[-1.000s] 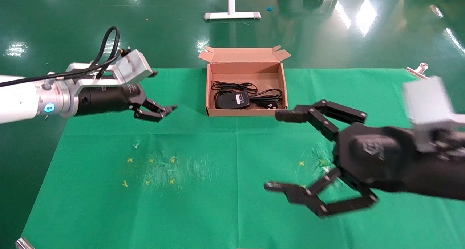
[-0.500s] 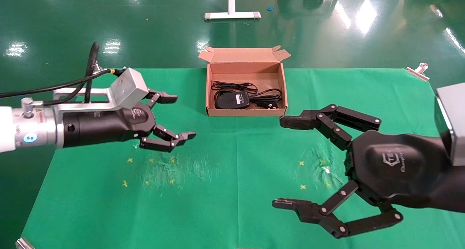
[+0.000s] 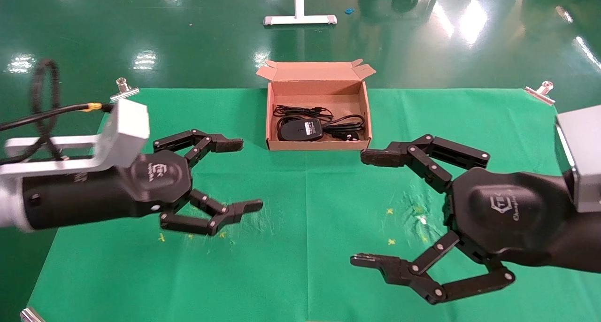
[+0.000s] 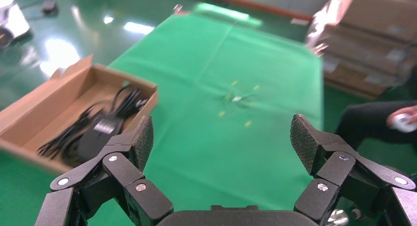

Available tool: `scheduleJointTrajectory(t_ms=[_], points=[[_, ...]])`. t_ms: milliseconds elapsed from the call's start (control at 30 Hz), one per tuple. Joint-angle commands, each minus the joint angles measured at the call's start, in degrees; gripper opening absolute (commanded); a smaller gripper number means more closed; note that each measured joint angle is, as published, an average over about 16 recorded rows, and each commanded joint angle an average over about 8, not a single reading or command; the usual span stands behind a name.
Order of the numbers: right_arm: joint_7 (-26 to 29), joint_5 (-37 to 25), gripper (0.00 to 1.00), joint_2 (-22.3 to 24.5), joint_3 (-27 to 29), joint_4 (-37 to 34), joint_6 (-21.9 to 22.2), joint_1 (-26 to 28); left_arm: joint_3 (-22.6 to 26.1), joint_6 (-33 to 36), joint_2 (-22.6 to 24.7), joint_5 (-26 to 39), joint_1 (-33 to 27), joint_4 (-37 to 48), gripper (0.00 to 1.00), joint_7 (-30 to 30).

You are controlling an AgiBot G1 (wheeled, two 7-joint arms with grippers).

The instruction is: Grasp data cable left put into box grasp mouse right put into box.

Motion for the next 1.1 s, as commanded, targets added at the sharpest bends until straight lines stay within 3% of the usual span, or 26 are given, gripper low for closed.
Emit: scheduleJointTrajectory(t_ms=[33,500,1100], points=[[0.0,0.01,1.0,0.0,-0.01,0.0,0.0,0.0,-1.76,1.65,-0.46,-2.11,1.4,-0.45,1.0,0.7],[-0.03,0.1,1.0,0.06,-0.04,0.0,0.0,-0.03,-12.2,11.37,-3.19,-14.57,9.62,-3.1,1.0,4.73],[-0.03,0.07,1.0,0.03,-0.06,-0.01,0.04,-0.01,-11.79,10.99,-3.12,-14.12,9.34,-2.99,1.0,4.6]])
